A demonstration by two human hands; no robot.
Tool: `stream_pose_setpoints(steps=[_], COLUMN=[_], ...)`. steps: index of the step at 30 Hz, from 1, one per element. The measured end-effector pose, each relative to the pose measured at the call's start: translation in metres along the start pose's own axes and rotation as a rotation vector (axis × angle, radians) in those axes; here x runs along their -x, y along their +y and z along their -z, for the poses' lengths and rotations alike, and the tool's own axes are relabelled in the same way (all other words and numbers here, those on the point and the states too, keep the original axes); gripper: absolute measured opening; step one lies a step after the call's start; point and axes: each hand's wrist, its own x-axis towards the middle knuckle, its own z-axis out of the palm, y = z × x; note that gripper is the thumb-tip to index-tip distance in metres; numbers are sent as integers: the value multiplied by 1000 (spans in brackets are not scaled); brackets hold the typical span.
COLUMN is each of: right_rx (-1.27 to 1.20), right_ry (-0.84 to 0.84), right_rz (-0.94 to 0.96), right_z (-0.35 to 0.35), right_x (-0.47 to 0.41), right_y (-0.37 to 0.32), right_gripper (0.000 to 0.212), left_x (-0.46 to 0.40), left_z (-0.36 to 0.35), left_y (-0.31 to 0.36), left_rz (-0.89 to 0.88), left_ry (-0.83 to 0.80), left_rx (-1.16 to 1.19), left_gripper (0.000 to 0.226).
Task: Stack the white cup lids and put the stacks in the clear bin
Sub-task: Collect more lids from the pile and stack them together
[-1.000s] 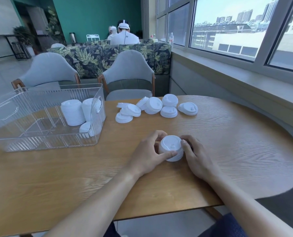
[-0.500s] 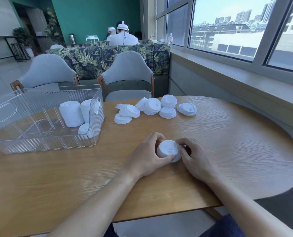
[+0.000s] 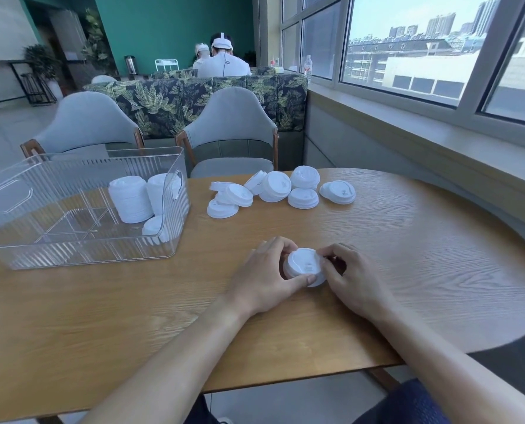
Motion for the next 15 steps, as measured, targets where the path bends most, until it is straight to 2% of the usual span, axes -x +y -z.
stream_pose_setpoints(steps=[7, 12, 15], right_rx=[28, 55, 52], right_ry=[-23, -69, -70], right_rz=[9, 30, 27], right_z=[0, 0, 0], right_x=[2, 5, 5], right_y=[-1, -4, -5], right_gripper=[14, 15, 15], left_x=[6, 9, 10], left_z=[3, 6, 6], left_y=[8, 16, 16], left_rz=[-29, -68, -69], left_ry=[-19, -25, 5], left_rx=[-70, -158, -165], left_gripper=[54, 67, 64])
